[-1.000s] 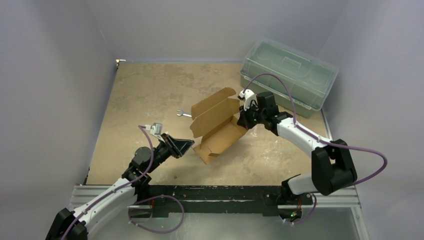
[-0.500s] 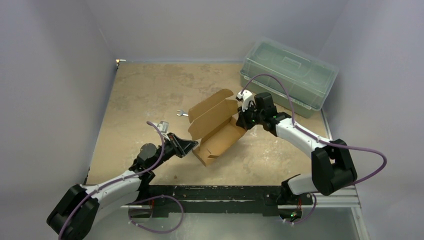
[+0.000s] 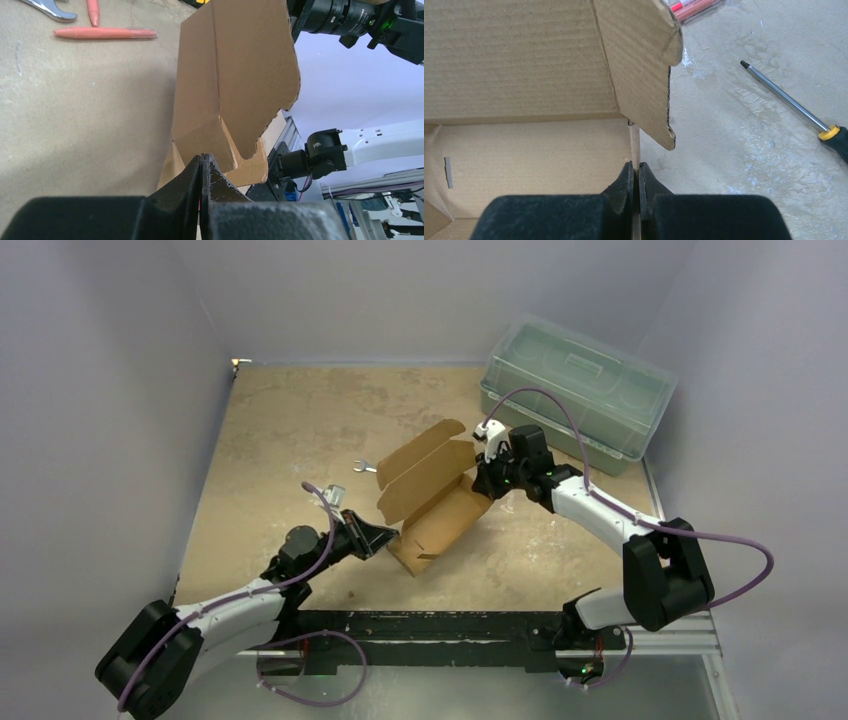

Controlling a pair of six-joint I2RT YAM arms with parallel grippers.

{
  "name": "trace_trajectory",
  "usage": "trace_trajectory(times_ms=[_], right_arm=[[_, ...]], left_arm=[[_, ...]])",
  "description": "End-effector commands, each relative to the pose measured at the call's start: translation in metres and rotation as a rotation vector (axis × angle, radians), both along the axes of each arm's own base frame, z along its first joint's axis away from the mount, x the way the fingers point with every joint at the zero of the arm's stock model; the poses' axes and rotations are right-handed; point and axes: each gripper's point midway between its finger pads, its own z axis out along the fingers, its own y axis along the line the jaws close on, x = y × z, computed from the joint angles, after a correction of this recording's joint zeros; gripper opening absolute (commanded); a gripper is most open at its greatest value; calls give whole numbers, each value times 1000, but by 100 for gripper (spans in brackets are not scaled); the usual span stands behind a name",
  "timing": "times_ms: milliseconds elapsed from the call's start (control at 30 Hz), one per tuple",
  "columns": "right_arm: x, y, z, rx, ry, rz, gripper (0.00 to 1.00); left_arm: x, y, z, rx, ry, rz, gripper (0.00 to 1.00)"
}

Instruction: Fold the paper box

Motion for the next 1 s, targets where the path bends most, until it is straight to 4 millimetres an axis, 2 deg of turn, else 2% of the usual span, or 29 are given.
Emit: trace_trajectory(times_ms=[0,300,467,667,700,767,833,967], right_arm=[[6,6,12,59,-22,-41,0],[9,4,10,67,-9,-94,0],[12,1,11,59,-19,-113,0],[13,1,12,61,-25,-116,0],[13,1,12,60,-26,-116,0],[13,0,12,57,-31,-117,0],[14,-1,13,56,-35,-119,0],[14,-1,12,52,-37,-120,0]], left_arm=[[2,-9,17,-55,-19,20,0],[6,-15,20,-59,-2,95,0],[7,-7,21,-42,-2,131,3],[12,6,38,-42,-17,198,12],[13,8,39,-37,-3,210,12],[18,13,40,-3,48,257,2],[19,21,32,74,121,300,0],[17,22,58,69,105,295,0]])
